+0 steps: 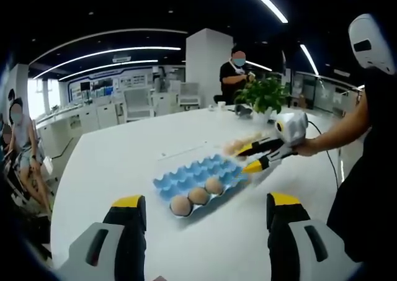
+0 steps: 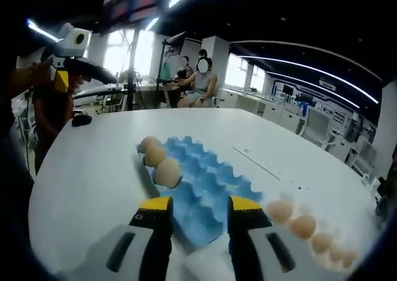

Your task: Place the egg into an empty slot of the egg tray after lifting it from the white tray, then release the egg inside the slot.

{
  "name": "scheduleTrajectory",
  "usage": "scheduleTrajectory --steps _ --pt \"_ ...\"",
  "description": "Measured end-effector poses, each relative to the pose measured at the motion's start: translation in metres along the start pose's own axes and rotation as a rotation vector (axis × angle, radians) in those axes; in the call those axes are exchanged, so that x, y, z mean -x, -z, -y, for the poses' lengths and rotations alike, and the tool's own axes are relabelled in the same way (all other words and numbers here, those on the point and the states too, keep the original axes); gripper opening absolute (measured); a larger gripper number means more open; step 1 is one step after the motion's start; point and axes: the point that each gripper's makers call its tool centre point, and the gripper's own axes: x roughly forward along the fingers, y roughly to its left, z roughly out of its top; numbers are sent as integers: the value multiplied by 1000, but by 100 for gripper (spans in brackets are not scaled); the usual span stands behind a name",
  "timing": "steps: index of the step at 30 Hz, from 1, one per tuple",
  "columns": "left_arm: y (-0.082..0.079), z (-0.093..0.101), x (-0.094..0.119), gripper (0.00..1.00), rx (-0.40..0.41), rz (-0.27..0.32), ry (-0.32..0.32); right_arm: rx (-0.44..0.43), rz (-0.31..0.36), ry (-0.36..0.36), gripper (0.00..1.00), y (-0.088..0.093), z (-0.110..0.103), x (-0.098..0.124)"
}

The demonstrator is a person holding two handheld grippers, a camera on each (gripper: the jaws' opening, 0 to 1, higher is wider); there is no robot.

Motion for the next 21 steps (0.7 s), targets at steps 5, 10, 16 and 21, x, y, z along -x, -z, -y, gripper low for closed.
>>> scheduleTrajectory --steps 5,10,16,21 --pt "-1 2 -2 80 -5 0 7 -11 -15 27 35 9 10 10" --pt "-1 3 -2 80 -7 -1 10 -18 -29 60 35 18 19 20" --pt "-2 4 -3 80 -6 3 11 -31 -46 97 35 30 30 36" --pt "-3 4 -3 80 -11 3 19 -42 -60 128 35 31 35 45"
